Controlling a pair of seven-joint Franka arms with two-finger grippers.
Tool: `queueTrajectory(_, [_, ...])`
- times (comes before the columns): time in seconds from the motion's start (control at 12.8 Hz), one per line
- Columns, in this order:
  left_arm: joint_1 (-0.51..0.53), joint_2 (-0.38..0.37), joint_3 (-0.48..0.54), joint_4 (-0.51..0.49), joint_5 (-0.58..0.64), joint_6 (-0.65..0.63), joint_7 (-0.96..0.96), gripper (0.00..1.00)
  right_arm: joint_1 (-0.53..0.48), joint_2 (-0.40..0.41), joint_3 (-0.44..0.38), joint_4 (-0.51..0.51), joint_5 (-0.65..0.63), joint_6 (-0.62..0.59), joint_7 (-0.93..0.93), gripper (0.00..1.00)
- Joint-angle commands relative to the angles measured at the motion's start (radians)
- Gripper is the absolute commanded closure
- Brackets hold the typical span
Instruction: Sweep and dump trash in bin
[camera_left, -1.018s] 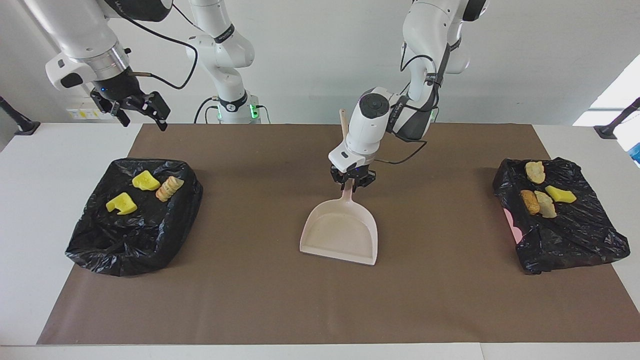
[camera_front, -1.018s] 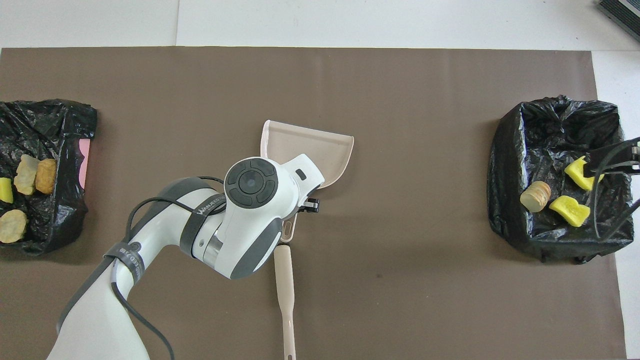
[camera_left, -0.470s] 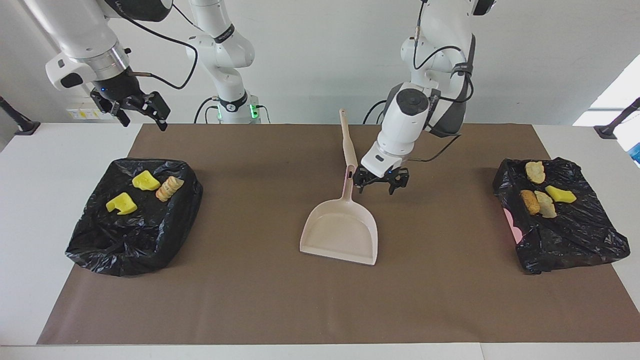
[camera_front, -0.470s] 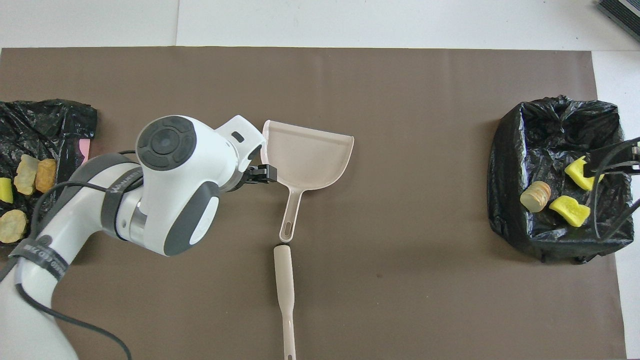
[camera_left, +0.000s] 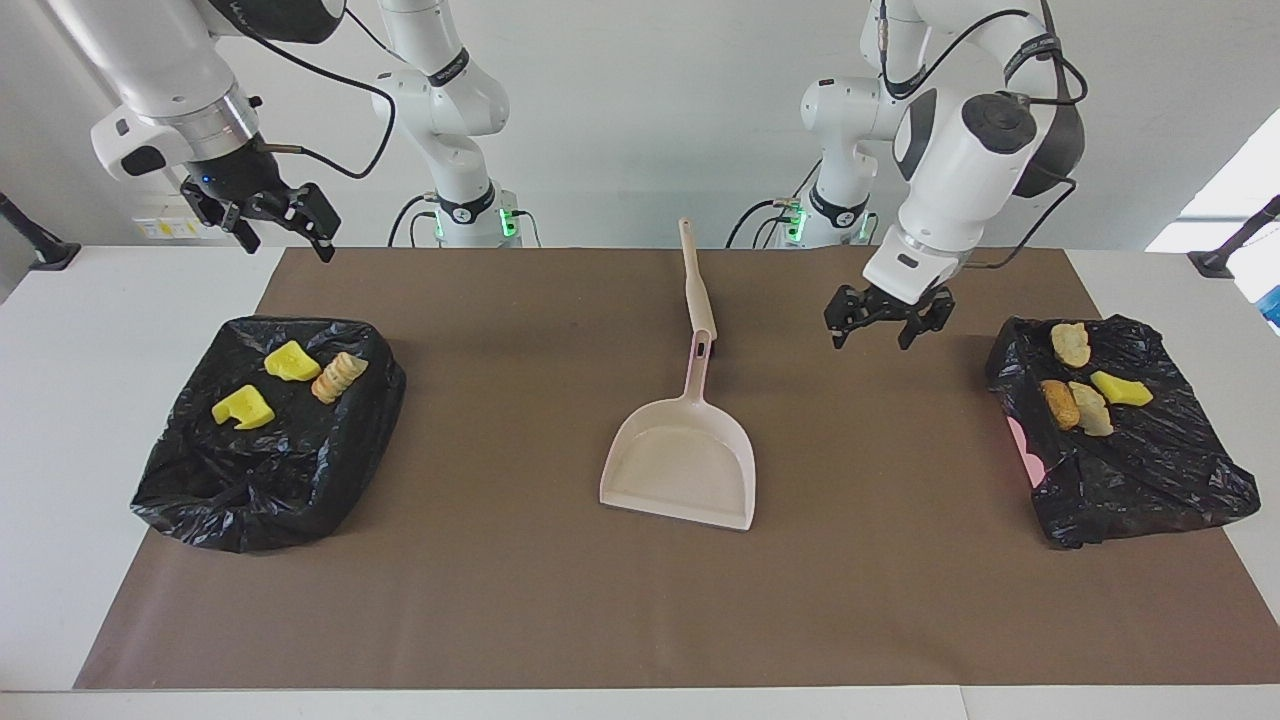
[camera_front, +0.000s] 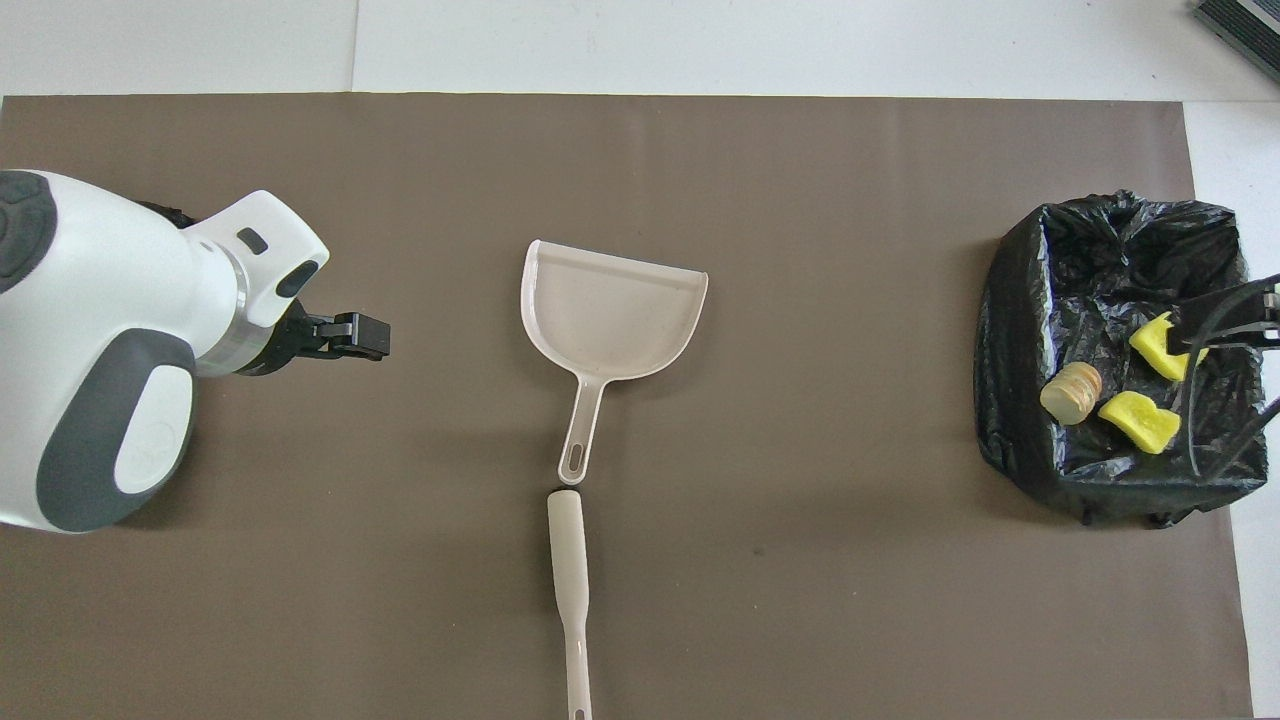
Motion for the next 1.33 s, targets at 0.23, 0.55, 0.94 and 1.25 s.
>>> queueTrajectory(0.23, [0.112,-0.038,-0.008,0.041,0.044,-0.076,0.131,0.0,-0.007,0.0,0.0,0.011,0.023,-0.018,-0.021,0.0])
queueTrajectory(0.55, [0.219,-0.078,-0.006,0.047,0.044,-0.119,0.286,0.0,-0.007,0.0,0.0,0.011,0.023,-0.018,-0.019,0.0])
queueTrajectory(0.94, [0.223,-0.07,-0.017,0.151,0.044,-0.226,0.263,0.0,-0.007,0.0,0.0,0.011,0.023,-0.018,-0.019,0.0])
queueTrajectory(1.25, [0.174,-0.071,-0.022,0.171,0.061,-0.269,0.192,0.0,-0.007,0.0,0.0,0.011,0.023,-0.018,-0.019,0.0])
